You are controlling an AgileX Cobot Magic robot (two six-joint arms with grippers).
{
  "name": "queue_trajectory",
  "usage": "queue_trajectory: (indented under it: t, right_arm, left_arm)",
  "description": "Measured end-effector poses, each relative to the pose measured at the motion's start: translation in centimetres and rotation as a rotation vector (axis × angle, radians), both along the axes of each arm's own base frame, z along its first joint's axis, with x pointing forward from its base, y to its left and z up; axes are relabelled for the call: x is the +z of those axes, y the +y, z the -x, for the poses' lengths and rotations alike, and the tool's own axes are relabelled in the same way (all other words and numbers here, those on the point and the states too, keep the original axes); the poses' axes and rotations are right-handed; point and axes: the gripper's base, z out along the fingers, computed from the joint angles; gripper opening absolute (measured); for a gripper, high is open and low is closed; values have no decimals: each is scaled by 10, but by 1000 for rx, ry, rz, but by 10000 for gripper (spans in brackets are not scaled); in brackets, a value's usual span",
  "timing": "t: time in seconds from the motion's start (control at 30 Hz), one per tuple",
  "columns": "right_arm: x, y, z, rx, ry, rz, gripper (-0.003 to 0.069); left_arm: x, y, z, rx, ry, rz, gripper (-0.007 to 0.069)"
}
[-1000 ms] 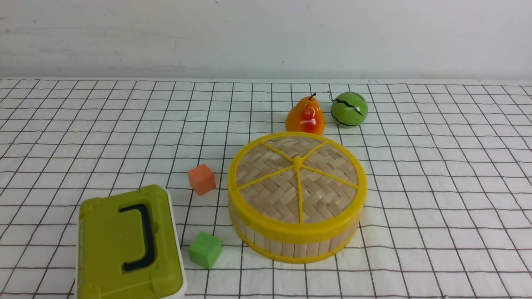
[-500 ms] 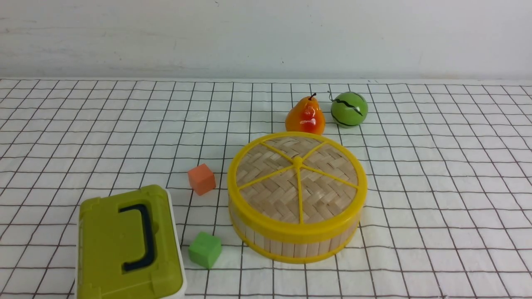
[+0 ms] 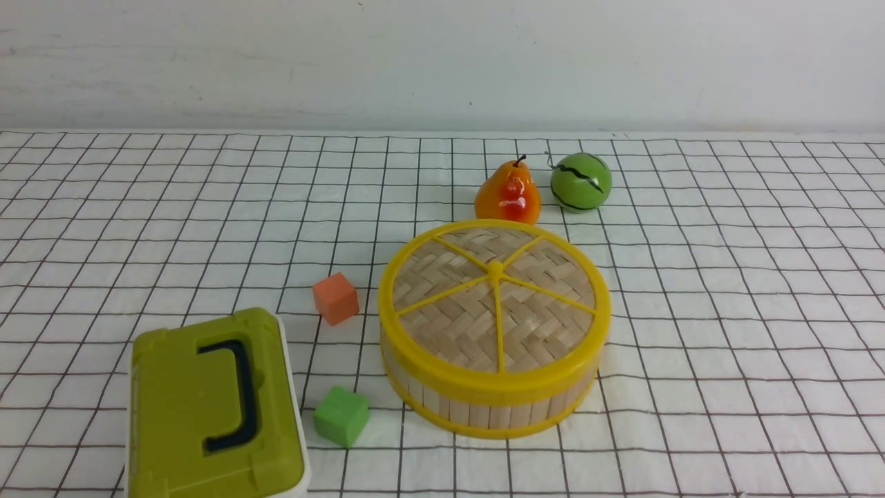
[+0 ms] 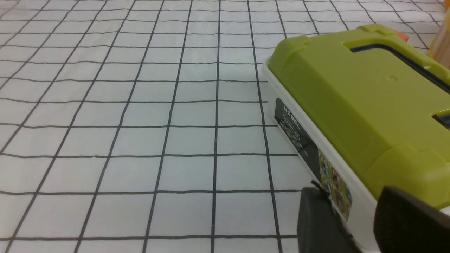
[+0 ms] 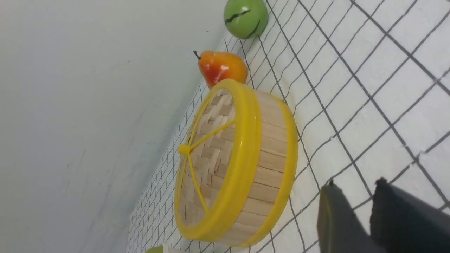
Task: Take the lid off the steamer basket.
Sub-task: Use the right arm to lift the lid of the steamer
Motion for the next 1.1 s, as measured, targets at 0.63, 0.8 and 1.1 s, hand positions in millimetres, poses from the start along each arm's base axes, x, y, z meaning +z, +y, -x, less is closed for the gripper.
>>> queue_trajectory:
  t: [0.63, 0.8, 1.1]
  right_arm:
    - [167, 5, -37, 490, 35, 1020, -22]
    - [189, 6, -73, 704, 157, 1112, -22]
    - [200, 52, -138, 1018, 153, 1224, -11]
  left_arm:
    - [0, 0, 0, 0, 0, 0, 239]
    - [0, 0, 0, 0, 0, 0, 239]
    - [0, 0, 0, 0, 0, 0, 239]
